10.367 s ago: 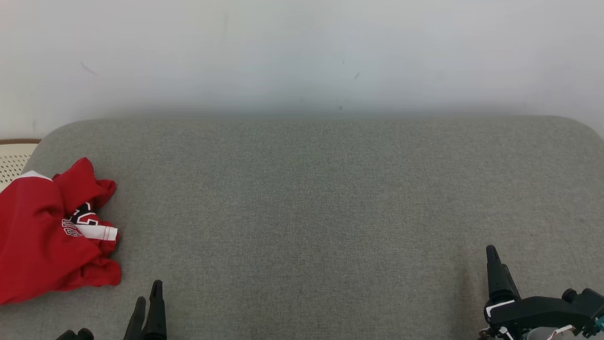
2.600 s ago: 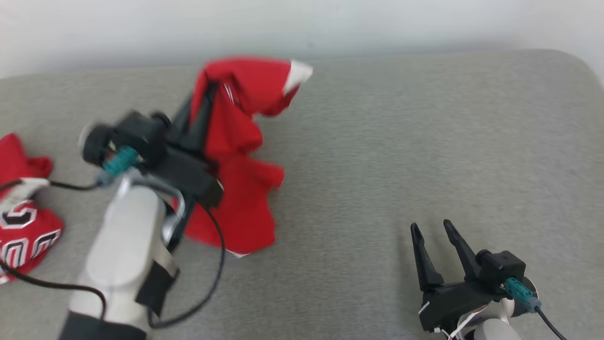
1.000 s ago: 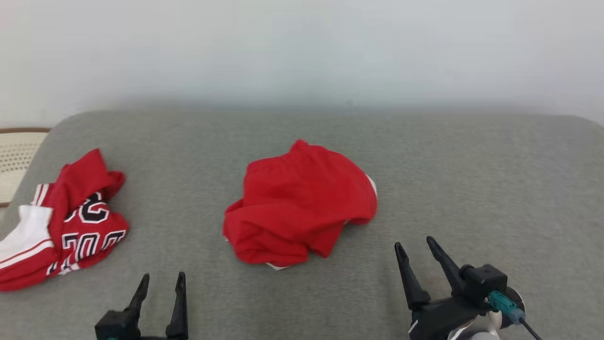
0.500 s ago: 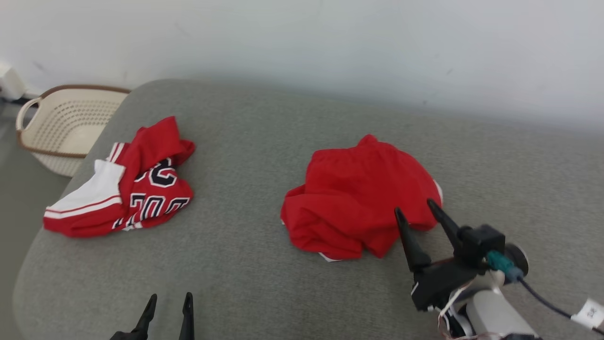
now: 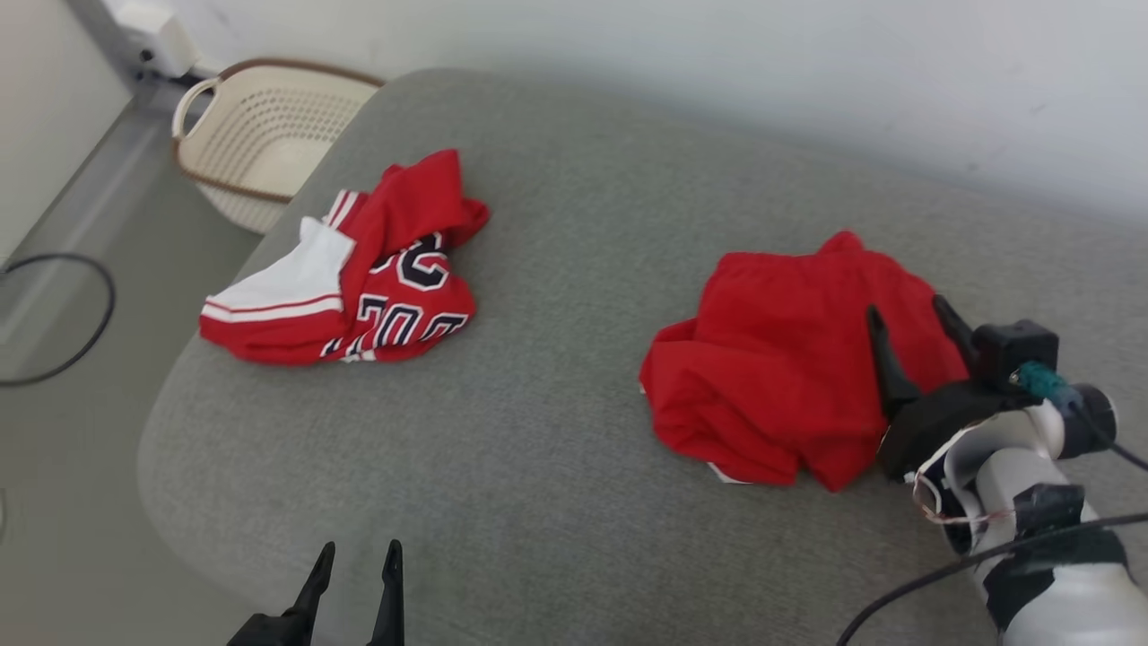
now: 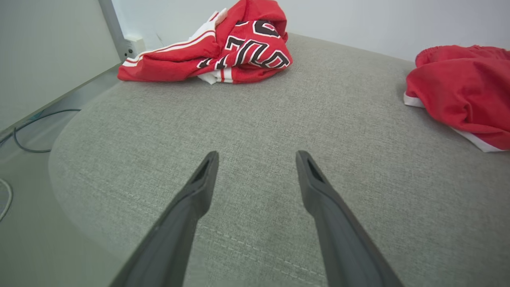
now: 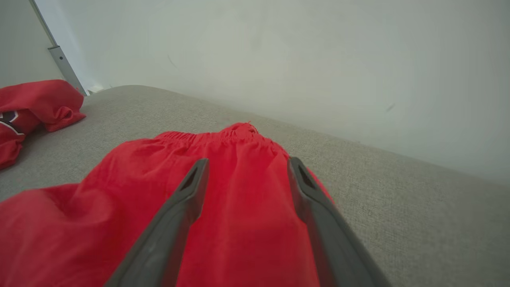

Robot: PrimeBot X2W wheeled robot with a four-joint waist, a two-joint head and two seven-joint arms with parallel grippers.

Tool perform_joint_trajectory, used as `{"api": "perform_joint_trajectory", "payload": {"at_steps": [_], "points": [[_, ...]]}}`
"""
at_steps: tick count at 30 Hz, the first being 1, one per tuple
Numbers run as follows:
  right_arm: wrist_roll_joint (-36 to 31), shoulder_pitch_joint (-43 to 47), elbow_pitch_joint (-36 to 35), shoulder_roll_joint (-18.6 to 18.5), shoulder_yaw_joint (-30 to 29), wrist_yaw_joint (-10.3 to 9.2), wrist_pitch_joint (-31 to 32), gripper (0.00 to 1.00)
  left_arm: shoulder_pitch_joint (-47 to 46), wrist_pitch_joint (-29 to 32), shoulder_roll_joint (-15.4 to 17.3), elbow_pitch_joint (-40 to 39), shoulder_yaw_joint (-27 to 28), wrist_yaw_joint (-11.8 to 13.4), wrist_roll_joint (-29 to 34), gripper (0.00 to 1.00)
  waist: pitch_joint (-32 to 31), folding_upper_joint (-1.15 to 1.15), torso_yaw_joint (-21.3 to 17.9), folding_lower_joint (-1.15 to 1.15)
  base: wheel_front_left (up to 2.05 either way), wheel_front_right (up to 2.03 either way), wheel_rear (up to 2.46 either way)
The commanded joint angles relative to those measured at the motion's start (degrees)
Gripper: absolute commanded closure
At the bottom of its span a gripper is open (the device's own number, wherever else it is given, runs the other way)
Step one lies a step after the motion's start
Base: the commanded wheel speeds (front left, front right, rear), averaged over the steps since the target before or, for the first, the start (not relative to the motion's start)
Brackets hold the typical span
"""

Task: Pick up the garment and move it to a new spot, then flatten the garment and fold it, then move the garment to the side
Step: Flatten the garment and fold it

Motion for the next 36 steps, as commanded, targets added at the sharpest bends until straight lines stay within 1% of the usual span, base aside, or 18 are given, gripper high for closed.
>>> {"api": "perform_joint_trajectory", "payload": {"at_steps": [1,6,13,14,15,16,19,24,29,31,36], "points": [[-0.71,-1.05,0.13,-0.25,-0.10,0.02,-0.05,0.00,-0.57,-0.27,0.00,-0.03,0.00,0.24,-0.25,0.00,2.93,0.00,3.15,-0.01,0.00,0.00,0.00],[-1.71,-4.46,5.19,-1.61,-3.11,0.01,-0.04,0.00,-1.02,-0.27,0.00,-0.10,-0.74,0.63,-1.03,0.00,4.46,0.00,4.87,-0.01,0.00,0.00,0.00],[-3.01,-6.22,10.82,-0.66,-3.55,0.02,-0.04,0.00,-0.94,-0.27,-0.01,0.02,-2.18,1.16,-2.67,0.00,5.11,0.00,6.00,-0.01,0.00,0.00,0.00],[-3.03,-6.56,11.41,-0.52,-3.47,0.02,-0.04,0.19,-1.11,-0.27,0.01,0.05,-2.34,1.32,-2.84,0.00,5.14,0.00,6.09,-0.01,0.00,0.00,0.00],[-3.12,-6.85,11.79,-0.45,-3.36,0.02,-0.04,0.77,-1.33,-0.27,0.02,0.06,-2.49,1.36,-2.85,0.00,5.14,0.00,6.18,-0.01,0.00,0.00,0.00],[-3.04,-7.04,12.06,-0.30,-3.22,0.01,-0.04,1.00,-1.53,-0.27,0.01,0.06,-2.65,1.37,-2.93,0.00,5.13,0.00,6.27,-0.01,0.00,0.00,0.00],[-2.69,-7.62,9.55,-0.16,-3.23,0.02,-0.05,1.00,-1.86,-0.27,0.00,-0.27,-2.82,1.45,-2.81,0.00,5.15,0.00,6.31,-0.01,0.00,0.00,0.00],[-1.92,-7.84,2.28,-0.07,-3.67,0.02,-0.05,1.00,-1.34,-0.27,0.01,-0.55,-2.41,1.49,-2.54,0.00,4.75,0.00,5.45,-0.01,0.00,0.00,0.00],[-1.18,-8.99,-4.28,-0.28,-2.52,0.01,-0.05,1.00,-0.34,-0.27,0.00,-0.12,-2.38,1.26,-2.47,0.00,3.45,0.00,4.06,-0.01,0.00,0.00,0.00],[-0.57,-9.28,-8.13,-0.08,-2.05,0.02,-0.04,1.00,-0.09,-0.27,0.01,-0.02,-2.25,1.05,-2.27,0.00,2.32,0.00,3.18,-0.01,0.00,0.00,0.00],[0.05,-10.55,-12.99,-0.56,0.32,0.01,-0.05,1.00,0.19,-0.27,0.01,0.31,-1.82,0.56,-1.88,0.00,0.76,0.00,1.81,-0.01,0.00,0.00,0.00]]}}
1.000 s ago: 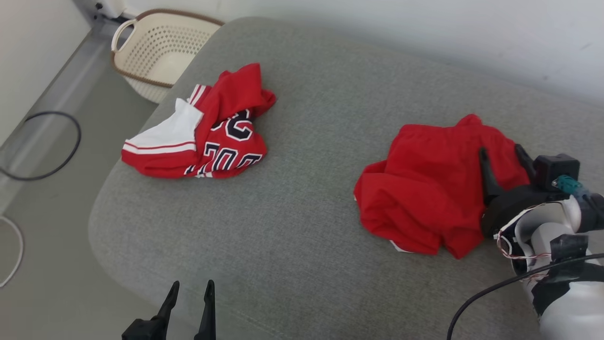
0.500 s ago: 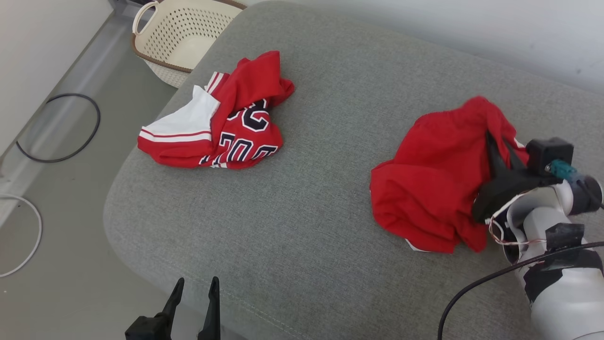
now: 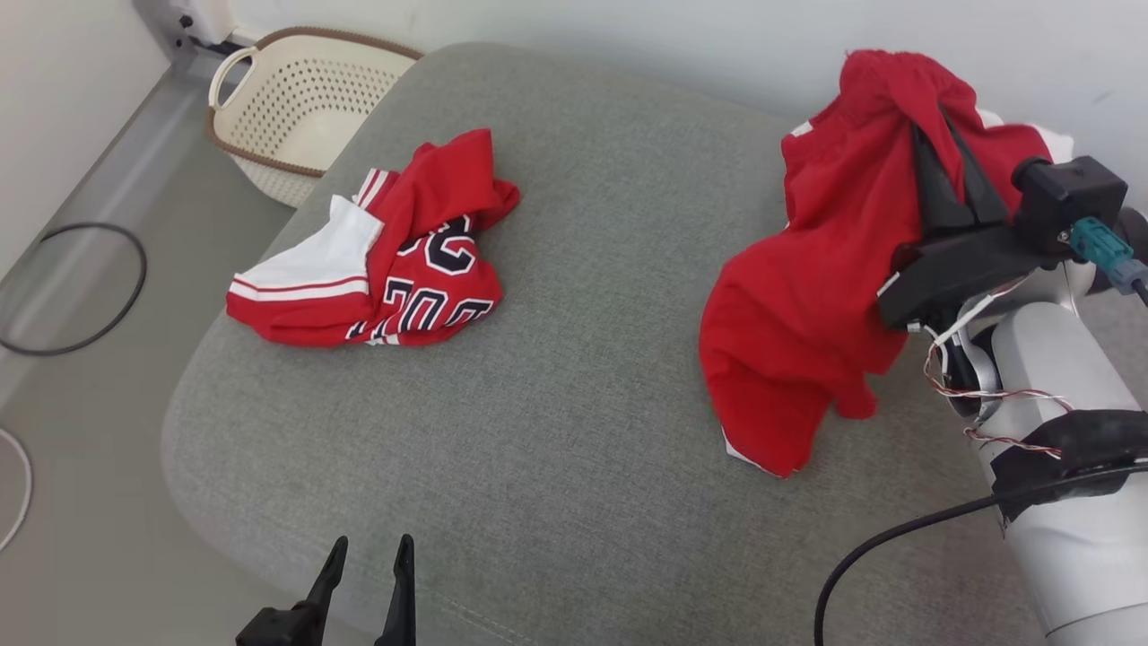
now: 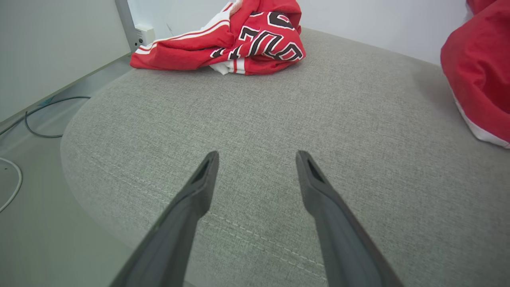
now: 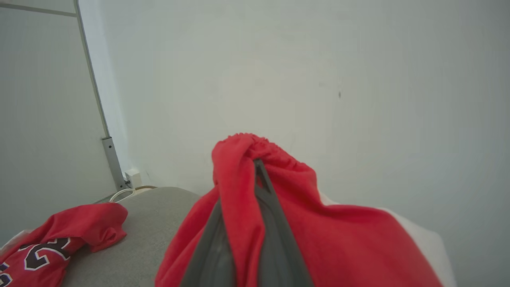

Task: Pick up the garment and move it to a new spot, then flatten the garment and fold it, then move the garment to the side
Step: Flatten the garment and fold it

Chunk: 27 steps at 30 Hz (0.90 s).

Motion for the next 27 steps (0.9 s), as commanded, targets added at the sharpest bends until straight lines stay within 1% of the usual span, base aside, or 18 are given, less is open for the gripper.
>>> {"api": "perform_joint_trajectory", "payload": {"at_steps": [1,11,19,22,25,27], "points": [[0.34,-0.96,-0.95,-0.28,0.54,0.01,-0.06,1.00,0.99,-0.27,0.03,0.15,0.20,-0.12,0.59,0.00,-1.12,0.00,-1.04,0.00,0.00,0.00,0.00],[1.88,-1.45,-7.67,-2.31,3.76,0.02,-0.05,1.00,2.65,-0.27,0.02,1.22,0.97,-0.91,1.15,0.00,-4.13,0.00,-2.95,0.00,0.00,0.00,0.00],[4.90,-2.27,-13.93,-1.79,8.08,0.02,-0.06,1.00,3.27,-0.27,0.03,2.00,1.35,-1.50,1.78,0.00,-5.49,0.00,-4.31,0.00,0.00,0.00,0.00],[7.11,-2.28,-16.66,-1.28,10.29,0.02,-0.05,1.00,3.18,-0.27,0.04,2.27,1.24,-1.72,1.91,0.00,-5.87,0.00,-4.45,0.00,0.00,0.00,0.00],[10.41,-1.82,-18.34,-1.13,11.23,0.02,-0.05,1.00,3.32,-0.27,0.03,2.35,1.24,-1.89,2.05,0.00,-6.12,0.00,-4.49,0.00,0.00,0.00,0.00],[13.78,-1.09,-18.72,-0.98,11.72,0.02,-0.05,1.00,3.52,-0.27,0.03,2.31,1.28,-1.92,2.17,0.00,-6.09,0.00,-4.50,0.00,0.00,0.00,0.00]]}}
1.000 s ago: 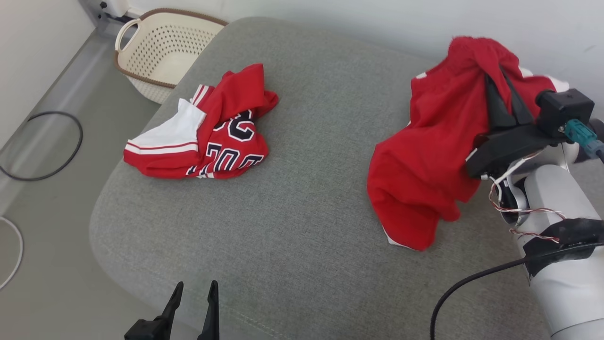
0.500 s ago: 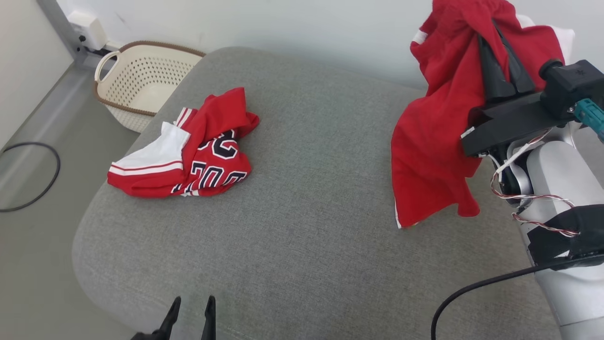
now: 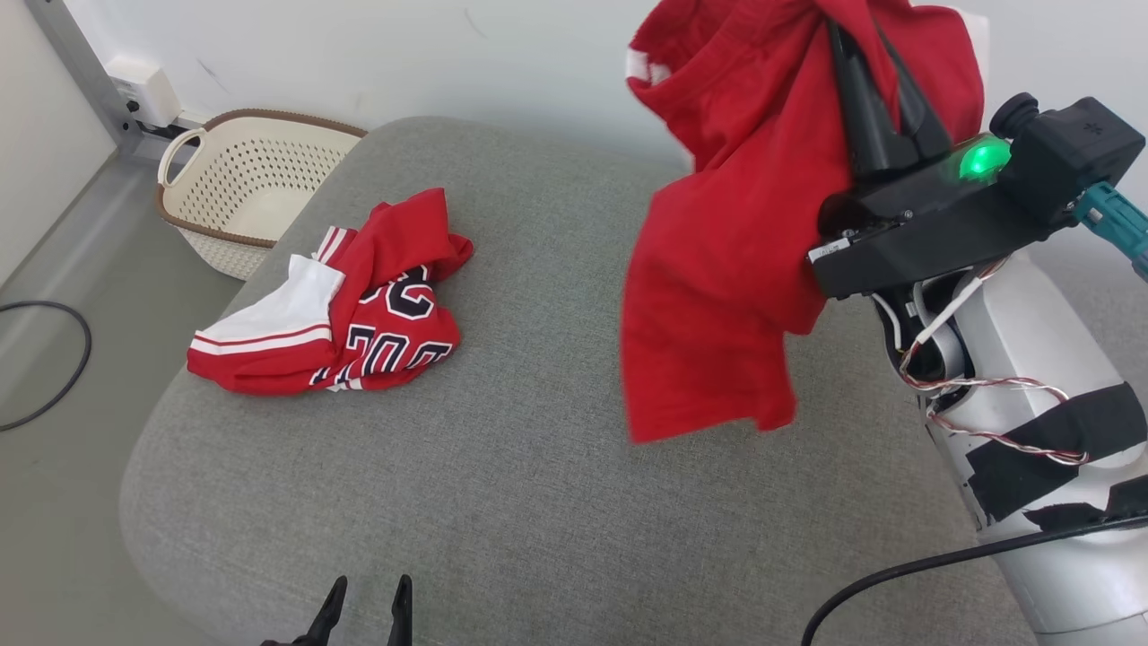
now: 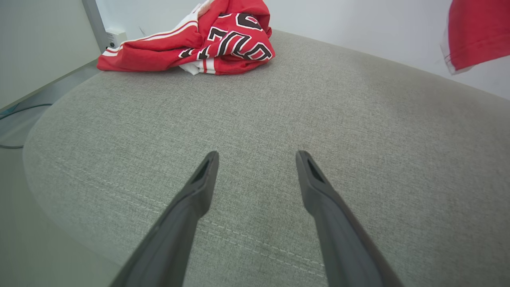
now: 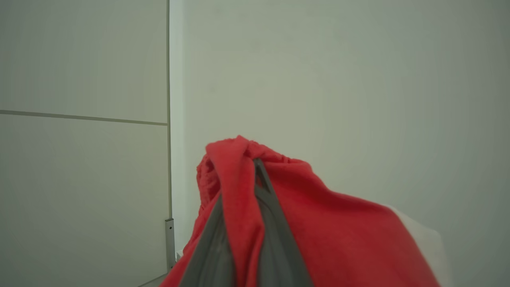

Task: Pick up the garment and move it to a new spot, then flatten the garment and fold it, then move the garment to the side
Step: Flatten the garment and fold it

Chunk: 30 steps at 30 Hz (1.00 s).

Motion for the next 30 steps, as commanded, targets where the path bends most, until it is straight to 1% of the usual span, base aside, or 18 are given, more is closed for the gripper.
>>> {"api": "perform_joint_trajectory", "payload": {"at_steps": [1,3,8,13,15,16,17,18,20,23,27,30], "points": [[1.61,0.65,0.37,-0.55,0.96,0.02,-0.04,1.00,1.19,-0.27,0.04,0.12,0.24,-0.05,0.39,0.00,0.18,0.00,-0.07,0.01,0.00,0.00,0.00],[3.04,1.15,2.41,-2.14,2.37,0.01,-0.04,1.00,1.30,-0.27,0.01,0.10,0.14,0.09,0.21,0.00,0.72,0.00,-0.21,0.01,0.00,0.00,0.00],[3.78,1.16,13.15,-5.37,6.60,0.01,0.17,1.00,-0.37,-0.27,0.02,-0.30,-1.23,0.33,-1.04,0.00,3.14,0.00,0.36,0.01,0.00,0.00,0.00],[1.34,-0.83,26.35,-7.83,7.63,0.01,0.05,1.00,-2.49,-0.27,0.04,-0.83,-4.20,0.78,-2.56,0.00,6.31,0.00,2.72,0.01,0.00,0.00,0.00],[0.13,-2.02,31.80,-8.57,6.72,0.01,0.01,1.00,-3.08,-0.27,0.02,-0.99,-5.12,1.16,-2.95,0.00,7.38,0.00,3.71,0.01,0.00,0.00,0.00],[-1.42,-2.83,34.50,-9.41,6.33,0.01,-0.01,0.73,-3.33,-0.27,0.05,-0.99,-5.50,1.27,-3.07,0.00,7.77,0.00,4.14,0.01,0.00,0.00,0.00],[-1.66,-3.34,37.04,-9.45,5.07,0.01,-0.01,0.01,-3.54,-0.27,0.03,-1.04,-5.68,1.33,-3.07,0.00,8.02,0.00,4.41,0.01,0.00,0.00,0.00],[-1.66,-3.34,37.04,-9.45,5.07,0.01,-0.01,0.01,-3.54,-0.27,0.03,-1.04,-5.68,1.33,-3.07,0.00,8.02,0.00,4.41,0.01,0.00,0.00,0.00],[-3.31,-4.50,39.84,-9.31,2.35,0.01,-0.02,0.00,-3.60,-0.27,0.03,-0.91,-5.67,1.54,-2.82,0.00,8.24,0.00,4.58,0.01,0.00,0.00,0.00],[-5.52,-4.43,41.16,-8.81,-1.68,0.01,-0.02,0.00,-2.72,-0.27,0.04,-0.64,-4.91,1.74,-2.38,0.00,7.76,0.00,3.81,0.01,0.00,0.00,0.00],[-8.78,-2.62,39.51,-7.78,-6.91,0.01,-0.03,0.00,-2.15,-0.27,0.02,0.06,-4.23,1.35,-1.83,0.00,6.43,0.00,1.80,0.01,0.00,0.00,0.00],[-10.47,0.06,35.10,-5.70,-9.10,0.01,-0.04,0.00,-2.19,-0.27,0.04,0.20,-4.04,1.04,-1.64,0.00,5.19,0.00,0.18,0.01,0.00,0.00,0.00]]}}
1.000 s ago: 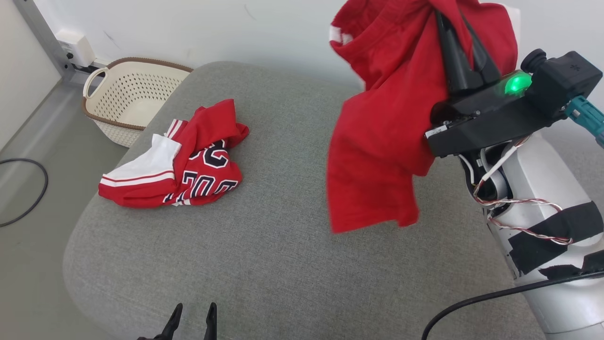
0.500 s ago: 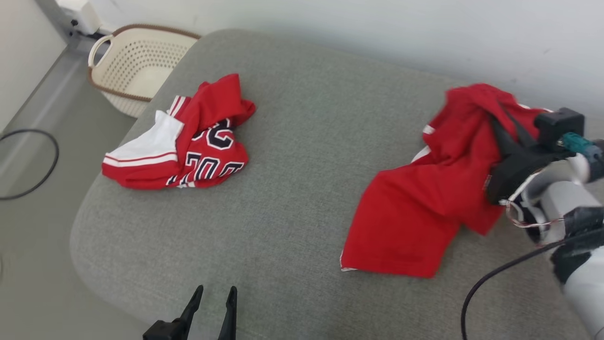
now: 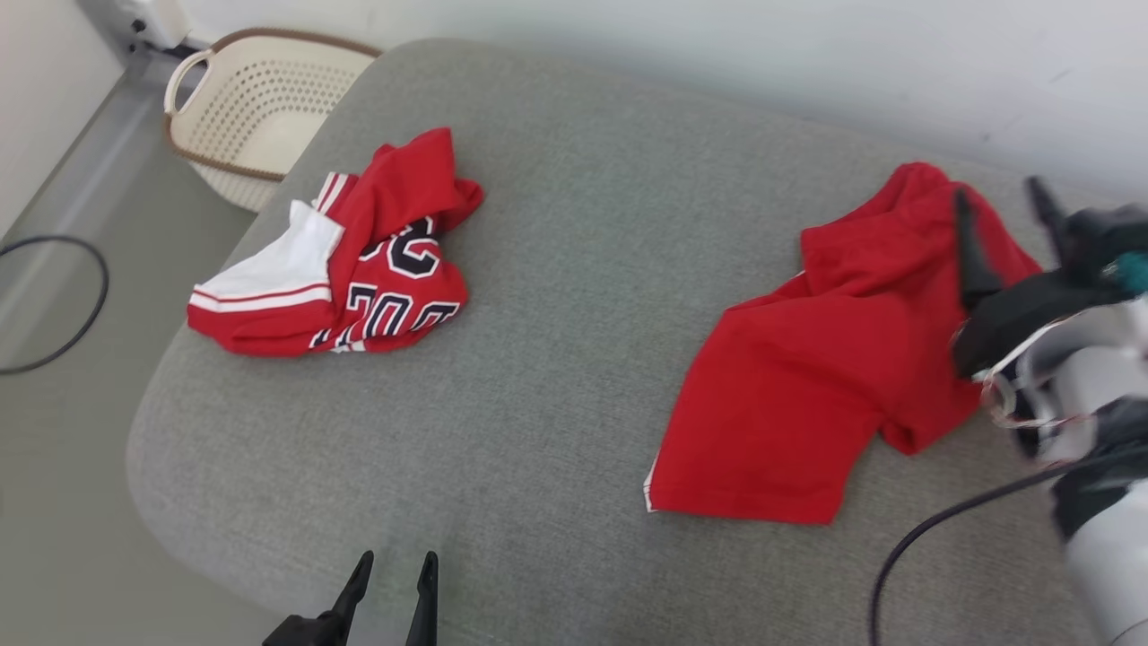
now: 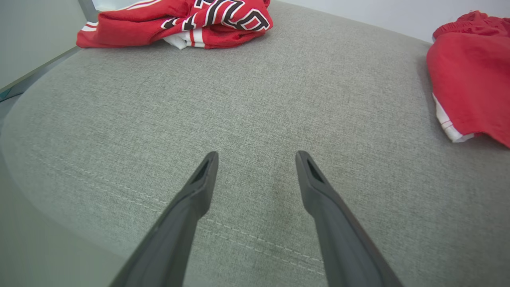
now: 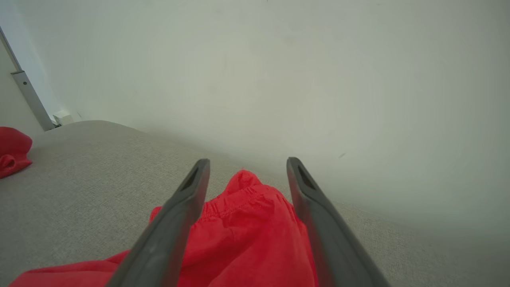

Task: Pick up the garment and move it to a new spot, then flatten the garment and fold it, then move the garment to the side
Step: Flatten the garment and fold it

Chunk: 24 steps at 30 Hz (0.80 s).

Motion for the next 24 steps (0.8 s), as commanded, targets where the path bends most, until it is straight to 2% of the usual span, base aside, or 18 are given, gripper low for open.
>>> {"api": "perform_joint_trajectory", "payload": {"at_steps": [1,7,11,17,24], "points": [[-0.17,1.57,-1.01,1.20,0.50,0.00,-0.03,0.00,0.46,-0.27,0.04,0.27,0.10,-0.29,0.64,0.00,-2.06,-0.01,-2.25,-0.01,0.00,0.00,0.00],[3.16,9.44,-9.96,5.18,6.22,0.00,-0.05,0.00,0.67,-0.27,0.05,0.99,0.59,-0.76,1.07,0.00,-4.38,-0.01,-4.34,-0.01,0.00,0.00,0.00],[6.67,13.35,-12.22,6.93,12.58,0.00,-0.04,0.00,1.65,-0.27,0.04,1.50,0.86,-1.03,1.32,0.00,-5.55,-0.01,-4.80,-0.01,0.00,0.00,0.00],[11.82,17.11,-13.36,8.30,23.48,0.00,-0.05,0.00,3.03,-0.27,0.04,2.16,1.21,-1.58,1.88,0.00,-7.01,-0.01,-4.34,-0.01,0.00,0.00,0.00],[16.84,16.66,-10.08,9.70,35.47,0.00,-0.04,0.00,3.29,-0.27,0.04,2.36,1.18,-1.65,1.68,0.00,-7.06,-0.01,-3.08,-0.01,0.00,0.00,0.00]]}}
